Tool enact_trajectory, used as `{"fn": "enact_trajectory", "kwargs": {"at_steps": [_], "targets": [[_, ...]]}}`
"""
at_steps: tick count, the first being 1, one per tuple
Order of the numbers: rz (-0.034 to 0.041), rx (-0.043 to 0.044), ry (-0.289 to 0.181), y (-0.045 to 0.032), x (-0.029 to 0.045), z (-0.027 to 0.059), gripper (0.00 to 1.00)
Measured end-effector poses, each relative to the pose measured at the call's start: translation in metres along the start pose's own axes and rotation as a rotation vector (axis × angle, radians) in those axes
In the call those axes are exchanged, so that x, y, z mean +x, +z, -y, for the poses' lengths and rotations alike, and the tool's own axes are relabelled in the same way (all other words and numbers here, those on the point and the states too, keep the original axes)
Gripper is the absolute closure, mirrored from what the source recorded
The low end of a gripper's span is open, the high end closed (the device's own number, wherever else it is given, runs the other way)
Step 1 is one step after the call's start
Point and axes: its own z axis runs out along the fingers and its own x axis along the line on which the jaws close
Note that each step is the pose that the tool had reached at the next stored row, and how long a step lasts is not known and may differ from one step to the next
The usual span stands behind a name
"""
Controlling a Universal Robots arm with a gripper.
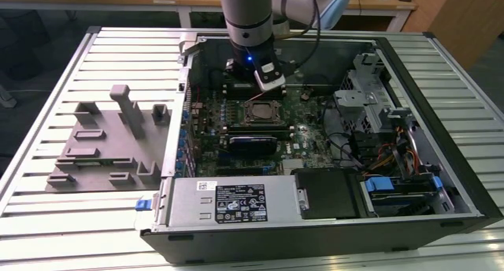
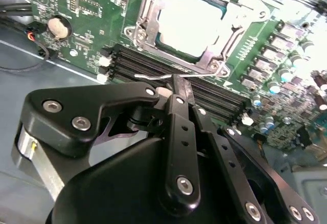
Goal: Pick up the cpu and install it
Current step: 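Install the first cpu locking lever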
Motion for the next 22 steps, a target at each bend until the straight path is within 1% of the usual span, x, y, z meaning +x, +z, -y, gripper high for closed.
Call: {"fn": "enact_trajectory", "kwargs": {"at_steps": [2, 4, 7, 12, 16, 22], "targets": [[0.0099, -0.0021, -0.002, 0.0014, -0.0002, 0.0003, 0.89], [0.0172, -0.0024, -0.002, 0.0027, -0.0007, 0.0005, 0.89], [0.0247, 0.0026, 0.017, 0.0041, -0.0009, 0.0007, 0.89], [0.0413, 0.0120, 0.079, 0.0064, -0.0007, 0.0010, 0.89], [0.0490, 0.0163, 0.109, 0.0080, -0.0002, -0.0008, 0.89], [0.0558, 0.0205, 0.134, 0.0114, 0.0016, -0.0073, 0.89]]}}
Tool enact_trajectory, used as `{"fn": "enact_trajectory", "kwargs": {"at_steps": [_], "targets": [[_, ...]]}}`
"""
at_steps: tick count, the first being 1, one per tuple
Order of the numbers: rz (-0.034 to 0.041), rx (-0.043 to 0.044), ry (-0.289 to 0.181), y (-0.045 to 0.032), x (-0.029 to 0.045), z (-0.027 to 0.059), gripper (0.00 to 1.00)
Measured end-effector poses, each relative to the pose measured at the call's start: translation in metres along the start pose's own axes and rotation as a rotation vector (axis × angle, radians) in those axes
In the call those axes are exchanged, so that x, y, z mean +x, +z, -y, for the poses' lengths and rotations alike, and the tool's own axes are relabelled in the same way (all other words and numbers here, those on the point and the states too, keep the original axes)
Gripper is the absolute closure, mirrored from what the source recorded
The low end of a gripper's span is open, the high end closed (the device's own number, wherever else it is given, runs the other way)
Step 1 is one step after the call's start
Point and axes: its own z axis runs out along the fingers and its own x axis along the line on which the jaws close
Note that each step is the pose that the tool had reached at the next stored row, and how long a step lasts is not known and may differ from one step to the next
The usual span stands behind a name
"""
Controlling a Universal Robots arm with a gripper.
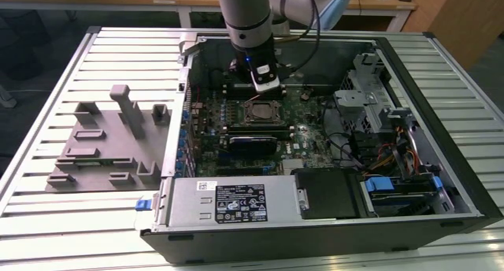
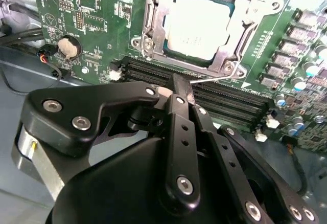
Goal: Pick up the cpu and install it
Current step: 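Install the first cpu locking lever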
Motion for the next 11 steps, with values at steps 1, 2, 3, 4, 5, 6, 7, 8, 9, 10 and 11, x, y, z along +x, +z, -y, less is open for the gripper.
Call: {"fn": "enact_trajectory", "kwargs": {"at_steps": [1, 2, 3, 4, 5, 6, 7, 8, 9, 10, 11], "targets": [[0.0013, 0.0009, 0.005, 0.0005, 0.0004, -0.0008, 0.89], [0.0027, 0.0019, 0.010, 0.0009, 0.0008, -0.0017, 0.89], [0.0043, 0.0028, 0.015, 0.0014, 0.0010, -0.0023, 0.89], [0.0060, 0.0039, 0.022, 0.0018, 0.0009, -0.0027, 0.89], [0.0080, 0.0049, 0.029, 0.0022, 0.0007, -0.0029, 0.89], [0.0101, 0.0059, 0.037, 0.0027, 0.0005, -0.0030, 0.89], [0.0124, 0.0072, 0.046, 0.0032, 0.0004, -0.0031, 0.89], [0.0148, 0.0086, 0.055, 0.0036, 0.0003, -0.0032, 0.89], [0.0171, 0.0100, 0.065, 0.0041, 0.0002, -0.0033, 0.89], [0.0193, 0.0113, 0.073, 0.0045, 0.0002, -0.0033, 0.89], [0.0213, 0.0125, 0.081, 0.0050, 0.0003, -0.0035, 0.89]]}}
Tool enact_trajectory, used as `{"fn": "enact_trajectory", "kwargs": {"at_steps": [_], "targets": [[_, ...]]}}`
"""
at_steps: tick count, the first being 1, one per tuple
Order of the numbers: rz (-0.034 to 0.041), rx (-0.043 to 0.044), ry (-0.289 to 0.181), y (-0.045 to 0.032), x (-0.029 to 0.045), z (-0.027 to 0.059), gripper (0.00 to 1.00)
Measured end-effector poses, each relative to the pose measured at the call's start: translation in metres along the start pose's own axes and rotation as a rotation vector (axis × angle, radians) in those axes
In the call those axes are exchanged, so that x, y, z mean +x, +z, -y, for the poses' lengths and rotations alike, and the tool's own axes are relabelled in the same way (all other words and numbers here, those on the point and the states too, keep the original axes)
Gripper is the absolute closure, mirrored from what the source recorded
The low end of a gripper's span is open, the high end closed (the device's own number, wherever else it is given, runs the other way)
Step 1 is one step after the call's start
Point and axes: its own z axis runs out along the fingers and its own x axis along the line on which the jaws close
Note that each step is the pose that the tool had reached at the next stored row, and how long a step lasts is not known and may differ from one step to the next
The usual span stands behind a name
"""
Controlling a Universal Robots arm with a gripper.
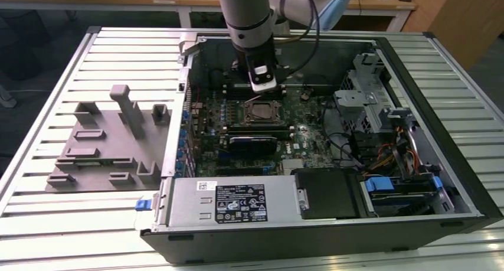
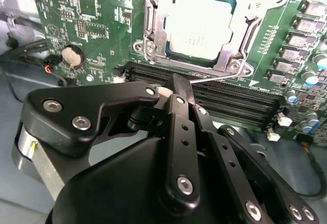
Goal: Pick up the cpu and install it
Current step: 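Install the first cpu locking lever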
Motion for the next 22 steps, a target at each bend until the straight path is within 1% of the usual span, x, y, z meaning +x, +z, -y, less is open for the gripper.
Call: {"fn": "enact_trajectory", "kwargs": {"at_steps": [8, 12, 16, 19, 22], "targets": [[0.0094, 0.0051, 0.036, 0.0053, 0.0041, -0.0064, 0.89], [0.0130, 0.0059, 0.045, 0.0075, 0.0048, -0.0066, 0.89], [0.0207, 0.0041, 0.044, 0.0104, 0.0052, -0.0059, 0.89], [0.0216, 0.0026, 0.037, 0.0121, 0.0055, -0.0054, 0.89], [0.0187, 0.0000, 0.022, 0.0137, 0.0058, -0.0051, 0.89]]}}
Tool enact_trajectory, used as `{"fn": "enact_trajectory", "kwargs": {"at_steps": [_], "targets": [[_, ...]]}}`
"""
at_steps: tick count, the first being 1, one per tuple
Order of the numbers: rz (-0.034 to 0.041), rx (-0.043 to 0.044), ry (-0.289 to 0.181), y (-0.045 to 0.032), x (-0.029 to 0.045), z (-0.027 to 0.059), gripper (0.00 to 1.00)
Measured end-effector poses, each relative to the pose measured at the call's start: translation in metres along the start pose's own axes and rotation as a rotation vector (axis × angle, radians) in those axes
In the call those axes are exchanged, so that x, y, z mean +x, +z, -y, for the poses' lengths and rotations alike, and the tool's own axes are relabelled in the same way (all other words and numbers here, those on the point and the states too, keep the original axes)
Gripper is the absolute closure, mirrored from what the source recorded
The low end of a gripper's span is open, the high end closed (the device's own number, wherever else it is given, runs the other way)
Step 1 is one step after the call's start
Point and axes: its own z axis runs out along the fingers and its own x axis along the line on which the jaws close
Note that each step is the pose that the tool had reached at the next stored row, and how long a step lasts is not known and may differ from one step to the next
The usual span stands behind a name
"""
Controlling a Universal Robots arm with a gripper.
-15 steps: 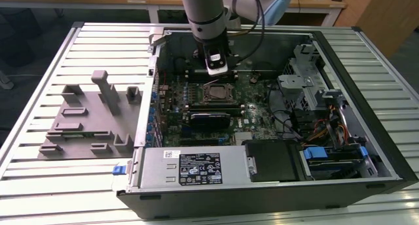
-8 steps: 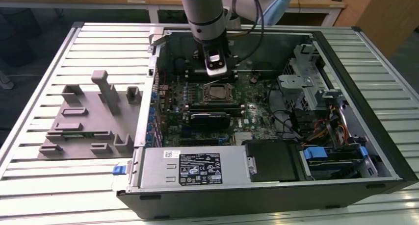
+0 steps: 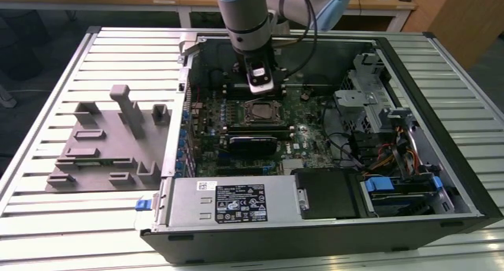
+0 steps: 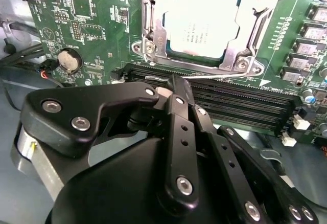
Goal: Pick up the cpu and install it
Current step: 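Install the first cpu locking lever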
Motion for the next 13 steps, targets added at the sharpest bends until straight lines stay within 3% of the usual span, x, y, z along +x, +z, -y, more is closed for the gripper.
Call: {"fn": "enact_trajectory", "kwargs": {"at_steps": [3, 8, 13], "targets": [[-0.0031, -0.0012, -0.014, 0.0012, 0.0002, 0.0001, 0.89], [0.0058, 0.0219, -0.030, 0.0032, 0.0005, 0.0007, 0.89], [0.0039, 0.0223, -0.041, 0.0044, 0.0007, 0.0010, 0.89]]}}
